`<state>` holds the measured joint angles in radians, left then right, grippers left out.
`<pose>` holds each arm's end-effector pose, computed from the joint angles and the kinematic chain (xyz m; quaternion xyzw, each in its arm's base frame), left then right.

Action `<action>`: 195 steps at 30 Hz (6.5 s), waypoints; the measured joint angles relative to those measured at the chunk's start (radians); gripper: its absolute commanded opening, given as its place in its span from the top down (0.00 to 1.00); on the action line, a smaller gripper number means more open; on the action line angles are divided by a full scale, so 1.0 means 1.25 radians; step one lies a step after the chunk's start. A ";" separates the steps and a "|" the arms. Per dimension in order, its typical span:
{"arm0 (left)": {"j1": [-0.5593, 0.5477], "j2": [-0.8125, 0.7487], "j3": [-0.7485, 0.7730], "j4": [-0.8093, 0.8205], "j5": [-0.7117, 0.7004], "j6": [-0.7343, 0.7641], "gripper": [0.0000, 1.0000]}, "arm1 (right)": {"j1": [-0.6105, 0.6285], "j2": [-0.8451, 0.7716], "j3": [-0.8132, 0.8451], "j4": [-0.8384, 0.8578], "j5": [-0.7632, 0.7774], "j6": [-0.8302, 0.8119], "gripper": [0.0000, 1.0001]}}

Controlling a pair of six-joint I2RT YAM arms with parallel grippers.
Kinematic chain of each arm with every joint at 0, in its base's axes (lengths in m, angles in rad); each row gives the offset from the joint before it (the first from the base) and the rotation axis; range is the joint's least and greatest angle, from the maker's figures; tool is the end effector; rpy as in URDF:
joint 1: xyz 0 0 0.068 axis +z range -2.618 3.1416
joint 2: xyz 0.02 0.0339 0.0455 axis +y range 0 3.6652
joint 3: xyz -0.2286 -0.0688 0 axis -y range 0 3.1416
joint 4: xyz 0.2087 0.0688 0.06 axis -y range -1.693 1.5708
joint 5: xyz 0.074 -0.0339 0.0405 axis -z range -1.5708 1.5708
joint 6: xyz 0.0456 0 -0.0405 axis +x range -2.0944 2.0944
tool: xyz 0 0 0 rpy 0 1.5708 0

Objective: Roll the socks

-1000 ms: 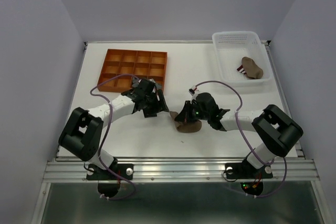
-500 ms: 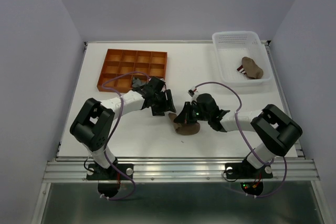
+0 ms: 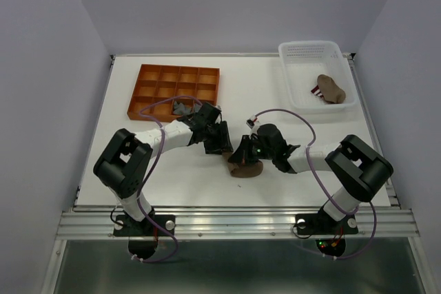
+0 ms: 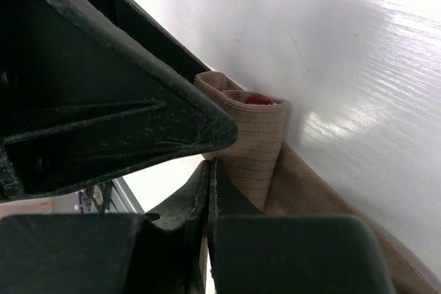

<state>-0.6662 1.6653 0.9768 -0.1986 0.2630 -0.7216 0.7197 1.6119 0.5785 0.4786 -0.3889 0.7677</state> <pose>0.2406 -0.2042 0.1633 0.0181 0.9349 -0.3075 0.1765 0.2041 0.2019 0.1321 -0.0734 0.8593 0.4474 0.2370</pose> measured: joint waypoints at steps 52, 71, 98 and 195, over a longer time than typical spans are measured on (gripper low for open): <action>-0.016 0.034 0.045 -0.010 0.053 0.137 1.00 | -0.009 -0.073 0.146 -0.603 0.334 -0.151 0.89; -0.024 0.006 0.045 -0.069 0.053 0.215 1.00 | -0.047 0.005 0.237 -0.619 0.391 -0.244 0.98; -0.054 0.036 0.046 -0.098 -0.020 0.150 1.00 | -0.052 0.032 0.277 -0.628 0.394 -0.321 0.72; 0.078 -0.109 -0.150 0.093 0.089 0.035 0.31 | -0.095 0.121 0.036 0.036 -0.256 -0.057 0.96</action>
<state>-0.5682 1.5288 0.7891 -0.0822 0.3744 -0.6781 0.6006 1.7638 0.6235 0.5232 -0.7086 0.6968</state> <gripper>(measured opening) 0.697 0.060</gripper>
